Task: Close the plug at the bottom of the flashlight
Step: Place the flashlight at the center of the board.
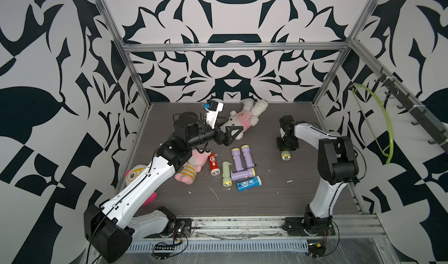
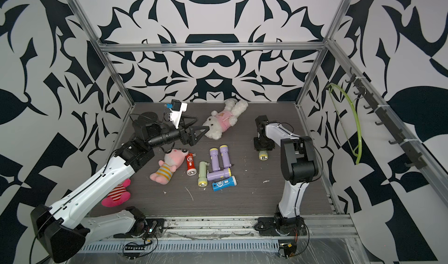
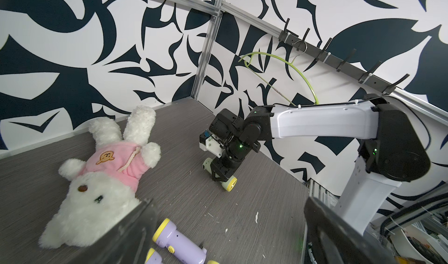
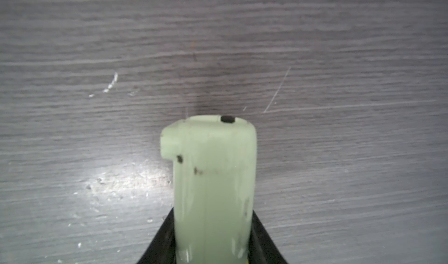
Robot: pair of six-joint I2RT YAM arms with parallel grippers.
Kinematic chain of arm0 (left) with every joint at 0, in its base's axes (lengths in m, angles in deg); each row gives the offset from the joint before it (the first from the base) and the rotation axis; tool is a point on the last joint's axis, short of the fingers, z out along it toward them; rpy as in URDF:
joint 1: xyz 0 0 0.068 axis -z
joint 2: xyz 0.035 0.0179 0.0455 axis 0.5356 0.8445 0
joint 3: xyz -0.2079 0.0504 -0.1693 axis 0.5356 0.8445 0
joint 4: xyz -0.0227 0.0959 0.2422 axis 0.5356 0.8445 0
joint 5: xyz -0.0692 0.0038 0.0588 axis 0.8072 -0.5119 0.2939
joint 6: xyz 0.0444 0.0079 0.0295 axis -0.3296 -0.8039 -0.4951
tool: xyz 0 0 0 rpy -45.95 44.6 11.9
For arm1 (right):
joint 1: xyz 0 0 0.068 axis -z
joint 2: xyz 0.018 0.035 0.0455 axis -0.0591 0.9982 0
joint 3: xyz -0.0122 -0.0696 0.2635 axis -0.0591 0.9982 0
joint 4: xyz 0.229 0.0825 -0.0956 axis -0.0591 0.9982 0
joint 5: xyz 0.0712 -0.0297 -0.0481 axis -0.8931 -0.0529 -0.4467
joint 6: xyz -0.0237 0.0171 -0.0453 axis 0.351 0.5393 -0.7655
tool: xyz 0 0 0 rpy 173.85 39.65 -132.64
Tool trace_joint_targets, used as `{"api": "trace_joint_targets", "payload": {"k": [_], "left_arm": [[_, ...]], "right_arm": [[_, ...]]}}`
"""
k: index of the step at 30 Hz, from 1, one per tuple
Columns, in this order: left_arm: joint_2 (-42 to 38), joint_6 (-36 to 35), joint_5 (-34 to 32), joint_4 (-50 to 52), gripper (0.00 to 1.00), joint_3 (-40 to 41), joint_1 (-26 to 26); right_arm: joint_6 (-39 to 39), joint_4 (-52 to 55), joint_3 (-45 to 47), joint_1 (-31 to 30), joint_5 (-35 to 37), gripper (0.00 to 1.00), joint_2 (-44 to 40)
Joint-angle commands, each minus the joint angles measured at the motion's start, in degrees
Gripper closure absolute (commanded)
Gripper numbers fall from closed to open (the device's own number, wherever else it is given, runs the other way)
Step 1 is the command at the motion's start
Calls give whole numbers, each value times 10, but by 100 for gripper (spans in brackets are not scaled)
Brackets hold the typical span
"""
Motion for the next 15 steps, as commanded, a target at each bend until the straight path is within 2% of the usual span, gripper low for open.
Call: {"api": "trace_joint_targets", "payload": {"k": [1,11,12,13,14,15], "left_arm": [[2,-2,8,-2,1,-9,1],[9,2,12,-1,1,-14,0],[10,3,12,0,1,-15,1],[11,3,13,0,1,-15,0],[11,3,13,0,1,-15,0],[11,3,13,0,1,-15,0]], "right_arm": [[10,-3,-2,2,-8,78,3],[12,-9,-1,3,-15,58,9],[13,-9,-1,3,-14,45,9],[12,-9,-2,3,-13,36,8],[13,-8,-1,3,-11,10,7],[14,-9,0,3,-9,0,5]]}}
